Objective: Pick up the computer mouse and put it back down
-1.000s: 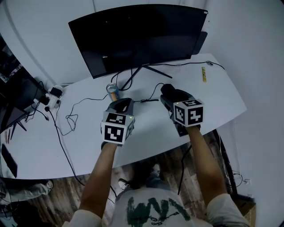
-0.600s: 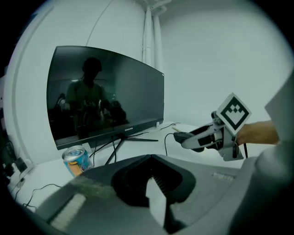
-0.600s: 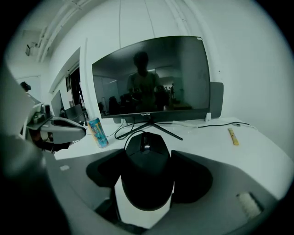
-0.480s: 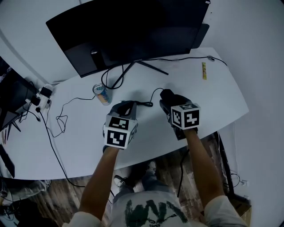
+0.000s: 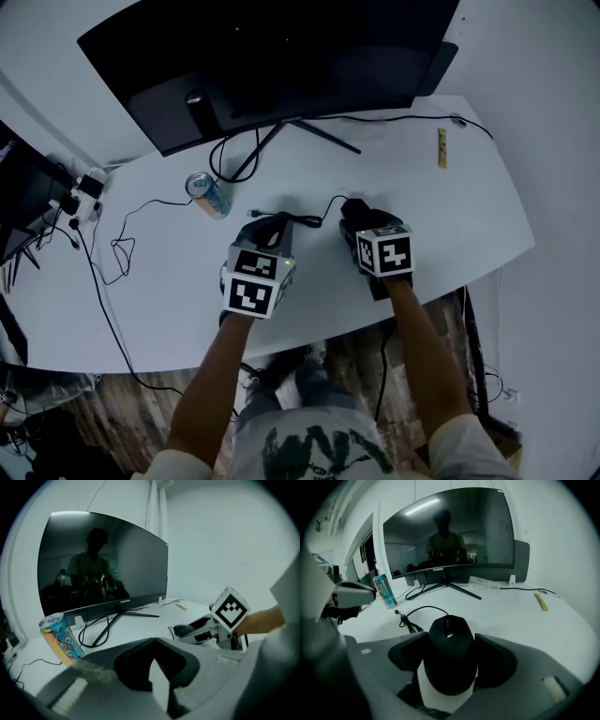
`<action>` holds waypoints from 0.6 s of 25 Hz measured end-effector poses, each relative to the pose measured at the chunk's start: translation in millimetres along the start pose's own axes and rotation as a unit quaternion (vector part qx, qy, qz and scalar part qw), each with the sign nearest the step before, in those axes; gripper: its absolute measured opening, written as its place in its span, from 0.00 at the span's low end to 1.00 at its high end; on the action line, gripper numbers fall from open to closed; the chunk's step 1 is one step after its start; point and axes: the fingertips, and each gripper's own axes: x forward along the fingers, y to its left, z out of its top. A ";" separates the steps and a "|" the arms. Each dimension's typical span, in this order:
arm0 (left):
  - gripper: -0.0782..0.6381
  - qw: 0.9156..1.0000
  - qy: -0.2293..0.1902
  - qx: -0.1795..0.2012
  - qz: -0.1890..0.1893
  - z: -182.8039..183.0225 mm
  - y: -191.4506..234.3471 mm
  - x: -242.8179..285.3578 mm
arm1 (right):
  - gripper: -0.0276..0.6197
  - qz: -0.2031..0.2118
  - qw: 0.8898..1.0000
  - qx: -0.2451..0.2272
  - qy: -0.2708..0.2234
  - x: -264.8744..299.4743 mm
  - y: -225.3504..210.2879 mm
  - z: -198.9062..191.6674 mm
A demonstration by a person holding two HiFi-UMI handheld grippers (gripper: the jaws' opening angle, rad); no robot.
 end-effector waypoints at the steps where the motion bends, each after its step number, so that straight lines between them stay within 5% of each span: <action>1: 0.11 1.000 0.004 0.000 0.001 -2.4 0.6 1.3 | 0.53 -0.003 1.000 -0.006 0.004 3.2 -1.0 -2.4; 15: 0.11 1.000 0.022 -0.003 0.009 -18.4 7.9 1.2 | 0.54 -0.011 0.999 -0.033 0.014 20.6 1.2 -8.7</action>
